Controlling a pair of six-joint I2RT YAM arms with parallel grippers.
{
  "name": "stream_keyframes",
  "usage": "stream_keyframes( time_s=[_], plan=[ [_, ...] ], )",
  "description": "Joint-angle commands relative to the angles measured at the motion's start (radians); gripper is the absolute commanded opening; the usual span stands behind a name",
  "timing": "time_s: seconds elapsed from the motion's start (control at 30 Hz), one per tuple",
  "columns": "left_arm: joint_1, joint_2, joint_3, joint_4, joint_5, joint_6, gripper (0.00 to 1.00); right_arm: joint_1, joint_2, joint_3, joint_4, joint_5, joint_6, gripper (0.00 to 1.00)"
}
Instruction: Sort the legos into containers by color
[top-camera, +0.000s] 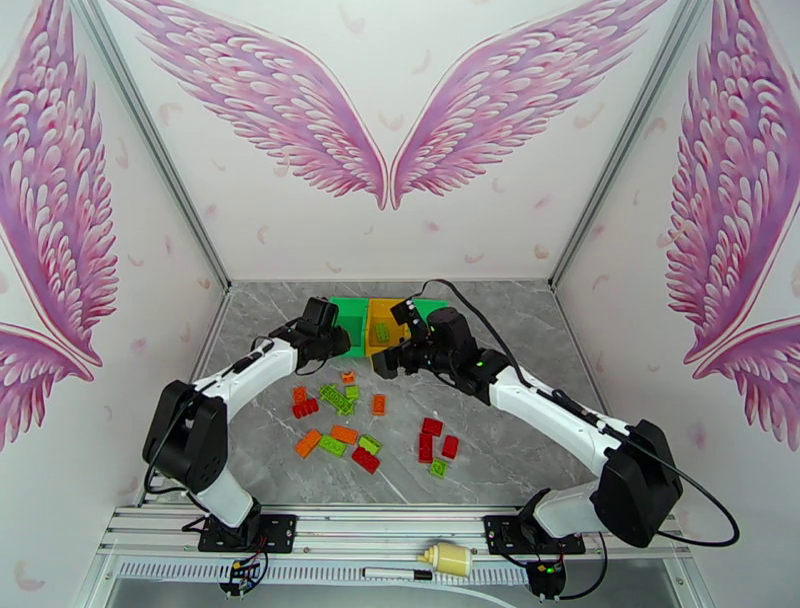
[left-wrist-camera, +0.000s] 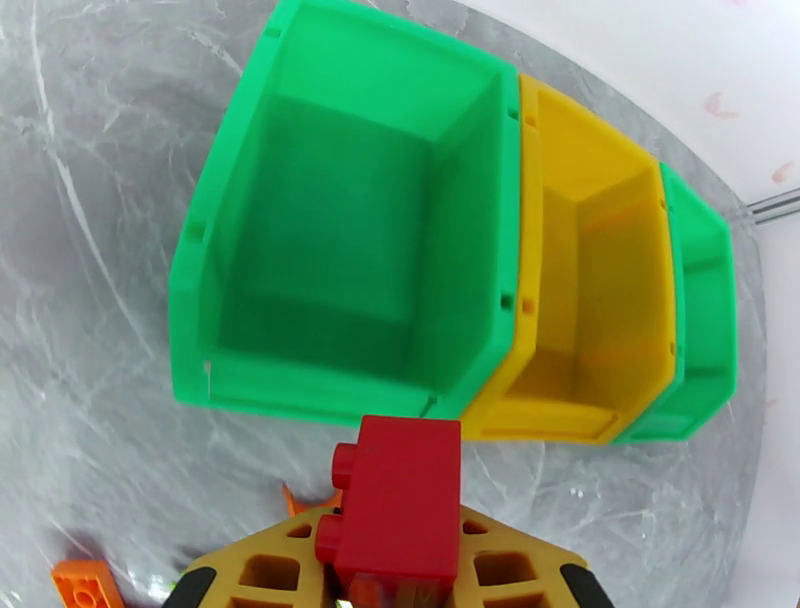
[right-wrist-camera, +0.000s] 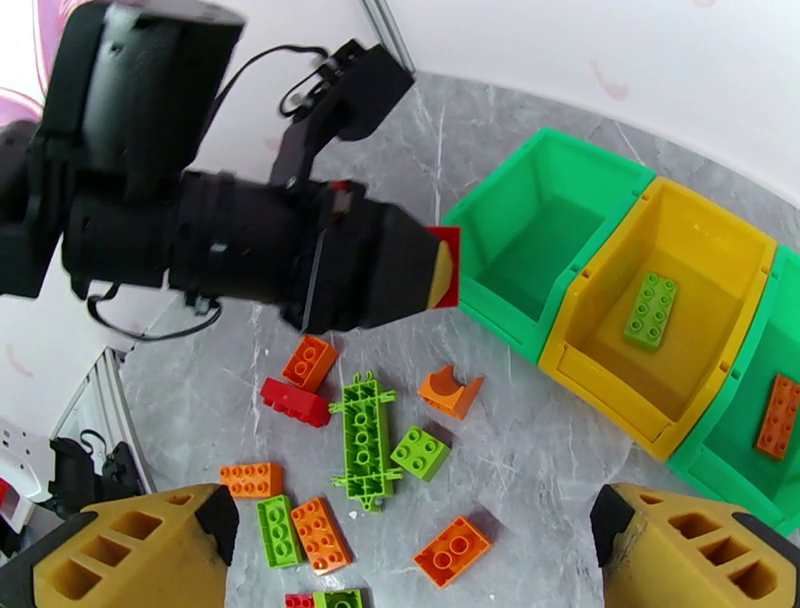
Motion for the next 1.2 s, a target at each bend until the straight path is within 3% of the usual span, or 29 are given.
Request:
stream_keyframes(
  time_s=[0.0, 0.37, 0.53, 0.87, 1.03, 1.17],
  plan=[
    [0.016, 0.081, 0.126, -0.058, 0.026, 0.045, 0.24, 0.007, 0.014, 0.034, 0.001, -0.014, -0.019, 0.99],
    [0.042, 0.296, 0.37, -0.161, 0.046, 0.071, 0.26, 0.005, -0.003, 0.049, -0.066, 0.029, -0.053, 0.98],
    [0.042, 0.284, 0.395, -0.163, 0.047, 0.07, 0.45, 0.004, -0.014, 0.048, -0.083, 0.045, -0.064, 0.99],
    [0.029, -0.017, 0.196, -0.104, -0.016, 0.09, 0.73, 0.009, -0.018, 0.034, -0.13, 0.028, -0.116, 0.99],
    [0.026, -0.208, 0.017, -0.082, -0.025, 0.029, 0.87, 0.025, 0.005, 0.05, -0.241, -0.026, -0.332, 0.99],
    [0.008, -0.355, -0.12, -0.098, -0.049, -0.02, 0.93, 0.033, 0.047, 0.091, -0.368, -0.103, -0.564, 0.99]
  ],
)
